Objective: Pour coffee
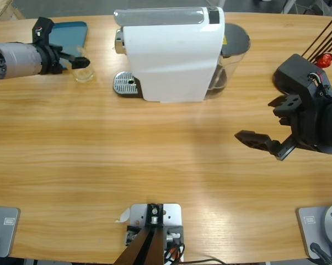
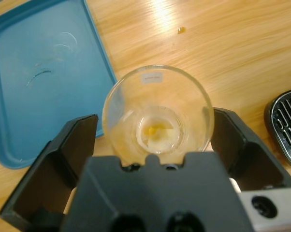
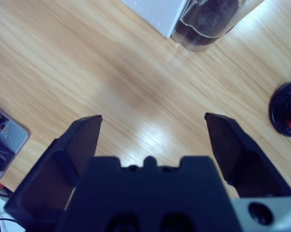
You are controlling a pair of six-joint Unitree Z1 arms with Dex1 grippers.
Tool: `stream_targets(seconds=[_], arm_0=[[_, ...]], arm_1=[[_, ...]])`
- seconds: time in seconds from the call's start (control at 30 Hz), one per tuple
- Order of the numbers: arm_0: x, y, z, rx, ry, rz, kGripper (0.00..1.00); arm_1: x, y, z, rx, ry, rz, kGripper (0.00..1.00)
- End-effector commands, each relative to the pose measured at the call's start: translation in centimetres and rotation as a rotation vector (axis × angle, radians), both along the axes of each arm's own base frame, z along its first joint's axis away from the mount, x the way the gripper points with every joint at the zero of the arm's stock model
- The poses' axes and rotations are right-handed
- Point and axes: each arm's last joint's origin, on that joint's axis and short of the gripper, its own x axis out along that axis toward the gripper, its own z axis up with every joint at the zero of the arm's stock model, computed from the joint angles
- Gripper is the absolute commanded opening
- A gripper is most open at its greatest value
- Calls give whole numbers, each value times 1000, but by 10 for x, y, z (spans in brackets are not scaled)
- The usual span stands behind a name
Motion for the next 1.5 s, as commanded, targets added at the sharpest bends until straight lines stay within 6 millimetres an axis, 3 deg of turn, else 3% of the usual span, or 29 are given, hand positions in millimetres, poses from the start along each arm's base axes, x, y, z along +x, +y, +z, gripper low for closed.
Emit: stream_targets(seconds=[0.03, 0.1, 0.23, 0.33, 0.43, 0.6, 0.73, 0.93, 1.1, 1.27, 1.5], arm_0=[[2, 1, -28, 25, 54, 3, 934], [3, 0, -30, 16, 55, -6, 744], [-2, 1, -28, 7, 44, -19, 210], [-7, 2, -24, -10, 41, -44, 33], [-20, 5, -14, -48, 33, -97, 25], [-56, 2, 22, -106, 21, -269, 27], [-68, -3, 35, -78, 59, -364, 29], [-55, -15, 50, -18, 33, -430, 43], [-29, -34, 56, -3, -12, -472, 48], [-13, -53, 43, 15, 7, -511, 52], [-7, -56, 21, 30, 57, -511, 52]], arm_1=[[4, -3, -12, -17, 33, -20, 954], [4, -3, -13, -18, 35, -21, 954], [6, -4, -13, -16, 37, -27, 954], [6, -4, -13, -16, 35, -30, 951], [6, -4, -14, -14, 36, -29, 950], [5, -6, -13, -6, 30, -30, 950], [4, -8, -13, 5, 23, -31, 950], [1, -13, -12, 21, 16, -33, 950], [0, -15, -12, 27, 14, -33, 950], [0, -16, -12, 26, 16, -31, 950], [2, -14, -14, 24, 22, -31, 950]])
